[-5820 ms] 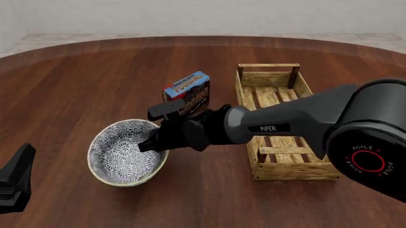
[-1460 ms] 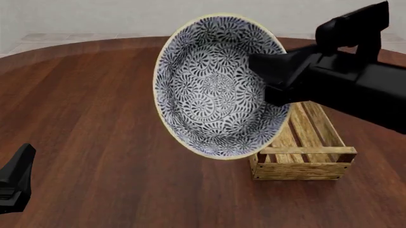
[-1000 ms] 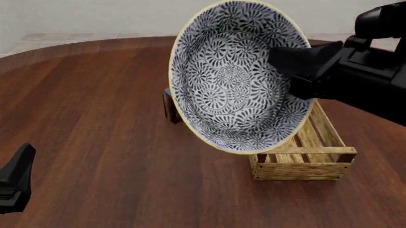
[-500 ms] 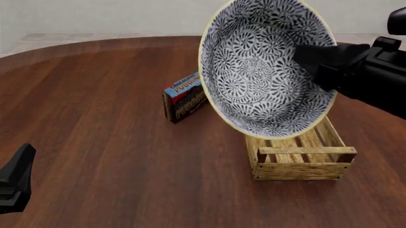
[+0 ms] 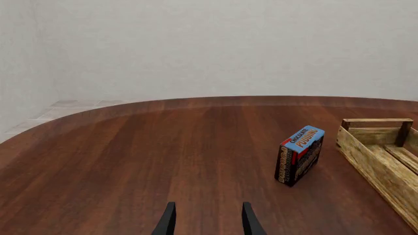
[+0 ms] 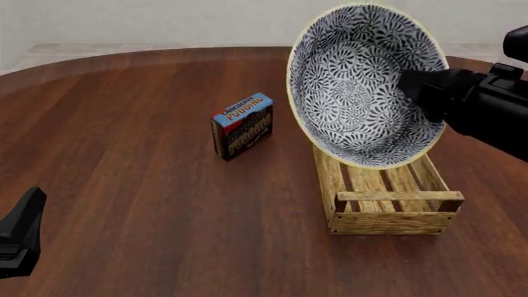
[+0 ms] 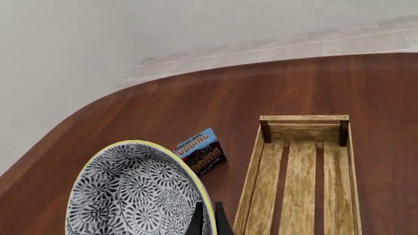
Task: Pick up the bowl on the left and put it in the tray.
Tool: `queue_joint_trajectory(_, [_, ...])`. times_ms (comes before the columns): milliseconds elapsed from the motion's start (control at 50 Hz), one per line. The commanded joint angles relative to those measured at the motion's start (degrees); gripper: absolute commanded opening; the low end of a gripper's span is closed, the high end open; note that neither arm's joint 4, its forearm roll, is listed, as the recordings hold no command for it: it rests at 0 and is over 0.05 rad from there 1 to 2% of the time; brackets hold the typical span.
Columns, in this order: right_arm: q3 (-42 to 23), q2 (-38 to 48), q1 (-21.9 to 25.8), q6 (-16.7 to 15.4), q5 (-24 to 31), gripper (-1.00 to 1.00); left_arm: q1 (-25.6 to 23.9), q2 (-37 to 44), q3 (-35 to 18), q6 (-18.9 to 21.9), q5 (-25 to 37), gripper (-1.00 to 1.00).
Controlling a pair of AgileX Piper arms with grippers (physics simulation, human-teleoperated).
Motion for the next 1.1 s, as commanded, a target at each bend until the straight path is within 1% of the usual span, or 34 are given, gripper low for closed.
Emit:
queue_joint_trajectory(20, [0.66,0.89,-3.47,1.47,-0.31,-1.0,0.0,0.01,0.0,0.0,0.0,1.0])
queue_joint_trajectory(160, [1.22,1.1,-4.79,2.12,-0.66,-1.0,-0.01,0.0,0.0,0.0,0.0,1.0])
queue_joint_trajectory(180, [0.94,1.92,-7.19,1.46,0.31,-1.0,-0.01,0.0,0.0,-0.01,0.0,1.0])
queue_joint_trajectory(200, [1.26,1.35,-5.92,1.95,-0.4,-1.0,0.0,0.0,0.0,0.0,0.0,1.0])
queue_joint_trajectory(240, [1.55,1.59,-5.88,2.52,-0.75,-1.0,-0.01,0.0,0.0,0.0,0.0,1.0])
queue_joint_trajectory(260, [1.14,2.48,-8.68,1.6,0.27,-1.0,-0.01,0.01,0.0,-0.01,0.0,1.0])
queue_joint_trajectory(280, [1.44,2.26,-7.21,2.25,-0.58,-1.0,-0.01,0.0,0.0,0.0,0.0,1.0])
queue_joint_trajectory(300, [1.57,2.29,-7.02,2.38,-0.8,-1.0,0.0,0.0,0.0,0.01,0.0,1.0])
queue_joint_trajectory(320, [0.95,4.37,-9.46,1.7,0.57,-1.0,-0.01,0.0,0.0,-0.01,0.0,1.0])
queue_joint_trajectory(340, [0.93,4.38,-9.46,1.7,0.58,-1.0,-0.01,0.0,0.0,-0.01,0.0,1.0])
queue_joint_trajectory(360, [1.59,2.95,-7.53,2.59,-1.1,-1.0,0.0,0.01,0.0,0.01,0.0,1.0])
queue_joint_trajectory(380, [1.61,3.17,-7.96,2.3,-0.92,-1.0,-0.01,-0.01,0.0,-0.01,0.0,1.0])
queue_joint_trajectory(400, [1.77,3.53,-8.03,2.66,-1.09,-1.0,0.0,0.01,0.0,0.0,0.0,1.0])
queue_joint_trajectory(420, [1.33,4.65,-9.95,1.77,-0.13,-1.0,-0.01,0.0,0.0,0.0,0.0,1.0])
queue_joint_trajectory(440, [1.75,4.1,-8.35,2.62,-1.27,-1.0,-0.01,0.0,0.0,0.0,0.0,1.0])
queue_joint_trajectory(600, [2.1,4.66,-9.28,2.87,-1.71,-1.0,0.0,0.0,0.0,-0.01,0.0,1.0])
queue_joint_trajectory(640, [2.19,4.83,-9.85,2.91,-1.67,-1.0,0.0,0.0,0.0,0.0,0.0,1.0])
queue_joint_trajectory(660, [2.11,5.79,-10.88,3.12,-1.38,-1.0,0.0,-0.01,0.0,0.01,0.0,1.0])
queue_joint_trajectory(680, [1.89,6.02,-11.7,1.92,-1.2,-1.0,0.0,-0.01,0.0,0.0,0.0,1.0])
queue_joint_trajectory(720, [2.1,6.25,-11.92,2.39,-1.61,-1.0,0.0,0.0,0.0,0.01,0.0,1.0])
queue_joint_trajectory(780, [2.05,6.67,-12.54,2.25,-1.64,-1.0,0.0,0.0,0.0,0.01,0.0,1.0])
queue_joint_trajectory(800, [1.99,6.61,-14.14,1.83,-1.31,-1.0,0.0,-0.01,0.0,0.0,0.0,1.0])
queue_joint_trajectory(1100, [2.24,10.47,-16.8,2.76,-2.96,-1.0,0.0,-0.01,0.0,0.02,0.0,1.0])
